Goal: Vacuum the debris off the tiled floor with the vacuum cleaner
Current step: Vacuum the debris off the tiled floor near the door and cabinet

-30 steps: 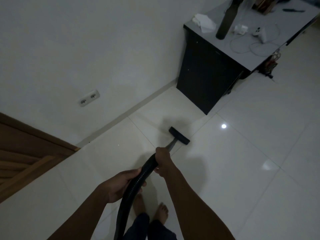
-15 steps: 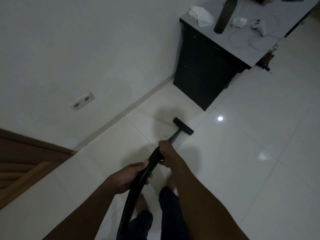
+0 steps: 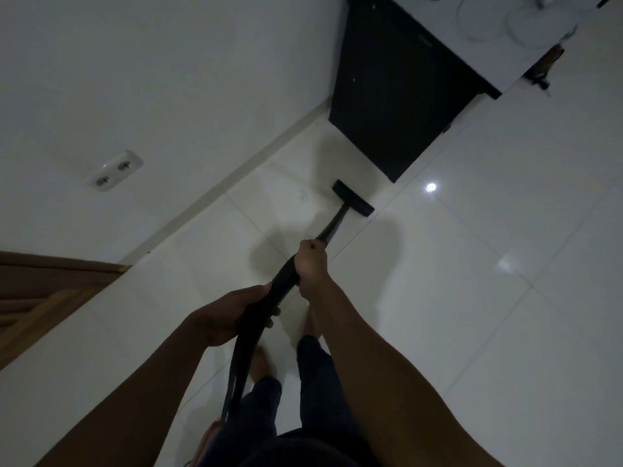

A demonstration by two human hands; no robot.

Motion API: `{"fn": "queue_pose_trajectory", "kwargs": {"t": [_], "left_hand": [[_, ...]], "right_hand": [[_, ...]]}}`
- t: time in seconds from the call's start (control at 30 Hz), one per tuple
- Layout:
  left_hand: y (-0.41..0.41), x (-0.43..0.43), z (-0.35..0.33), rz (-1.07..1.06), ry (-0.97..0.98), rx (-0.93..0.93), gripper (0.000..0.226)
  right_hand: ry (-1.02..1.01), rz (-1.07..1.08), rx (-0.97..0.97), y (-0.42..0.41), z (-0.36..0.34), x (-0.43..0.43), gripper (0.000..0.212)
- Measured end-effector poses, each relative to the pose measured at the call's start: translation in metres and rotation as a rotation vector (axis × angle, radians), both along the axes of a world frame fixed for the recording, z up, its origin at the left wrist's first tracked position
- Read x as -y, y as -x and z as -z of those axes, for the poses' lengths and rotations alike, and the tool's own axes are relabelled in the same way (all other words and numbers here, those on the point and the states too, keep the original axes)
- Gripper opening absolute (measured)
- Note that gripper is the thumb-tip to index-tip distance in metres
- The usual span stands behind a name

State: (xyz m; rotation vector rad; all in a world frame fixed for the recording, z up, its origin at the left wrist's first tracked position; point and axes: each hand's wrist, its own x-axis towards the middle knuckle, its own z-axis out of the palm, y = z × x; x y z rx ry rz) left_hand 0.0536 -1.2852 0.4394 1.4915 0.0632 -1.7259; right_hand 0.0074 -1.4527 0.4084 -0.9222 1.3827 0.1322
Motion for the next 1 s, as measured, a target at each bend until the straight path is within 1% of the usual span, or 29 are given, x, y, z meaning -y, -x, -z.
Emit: {"fn": "queue_pose_trajectory", "kwargs": {"t": [0.07, 0.13, 0.2, 0.3, 0.37, 0.4, 0.47, 0.5, 0.57, 0.63, 0.67, 0.73, 0.8, 0.83, 0.87, 0.97, 1.0], "left_hand": [[-0.005, 0.011, 0.002, 0.019, -0.014, 0.02, 0.044], [-0.003, 0.027, 0.001, 0.031, -0.022, 0.077, 0.044], [-0.002, 0.044, 0.0, 0.006, -0.043, 0.127, 0.046], [-0.005, 0.056, 0.0, -0.086, -0.045, 0.074, 0.05], [-0.011, 0.056, 0.002, -0.057, -0.021, 0.024, 0.066], [-0.012, 0.057, 0.003, -0.017, -0.014, 0.024, 0.066], [-0.009, 0.062, 0.003, 0.059, -0.018, 0.053, 0.053], [-0.006, 0.064, 0.003, 0.056, -0.027, 0.061, 0.049], [-0.004, 0.065, 0.001, -0.033, -0.037, 0.017, 0.046], [-0.009, 0.053, 0.0, -0.127, -0.004, -0.061, 0.048], [-0.012, 0.044, -0.001, -0.134, 0.015, -0.1, 0.051], [-0.019, 0.021, -0.002, -0.09, 0.051, -0.181, 0.062], [-0.024, -0.003, -0.004, -0.014, 0.057, -0.23, 0.075], [-0.025, -0.014, -0.005, 0.013, 0.049, -0.25, 0.078], [-0.025, -0.026, -0.005, 0.016, 0.035, -0.273, 0.077], [-0.024, -0.049, -0.007, -0.01, 0.031, -0.318, 0.059], [-0.023, -0.053, -0.007, -0.019, 0.025, -0.323, 0.06]], "right_hand": [[-0.002, 0.029, -0.029, -0.004, 0.001, 0.009, 0.012], [0.017, 0.05, -0.047, -0.008, 0.003, 0.019, 0.014], [0.016, 0.061, -0.044, -0.016, 0.003, 0.031, 0.015], [0.013, 0.044, -0.028, -0.023, 0.001, 0.047, 0.013], [-0.017, 0.027, -0.014, -0.017, 0.001, 0.054, 0.012], [-0.037, 0.018, -0.01, -0.013, 0.002, 0.057, 0.012], [-0.065, -0.016, -0.01, -0.005, 0.001, 0.062, 0.016], [-0.07, -0.044, -0.013, -0.004, -0.001, 0.064, 0.019], [-0.064, -0.1, 0.004, -0.01, -0.009, 0.065, 0.022], [-0.044, -0.132, 0.023, -0.02, -0.021, 0.055, 0.021], [-0.02, -0.135, 0.018, -0.022, -0.025, 0.047, 0.022], [0.029, -0.146, 0.014, -0.02, -0.031, 0.023, 0.025], [0.039, -0.182, 0.039, -0.011, -0.038, -0.005, 0.024], [0.037, -0.202, 0.05, -0.007, -0.042, -0.018, 0.023], [0.036, -0.223, 0.055, -0.004, -0.045, -0.03, 0.022], [0.019, -0.298, 0.053, -0.003, -0.048, -0.055, 0.019], [0.008, -0.317, 0.054, -0.003, -0.049, -0.059, 0.019]]}}
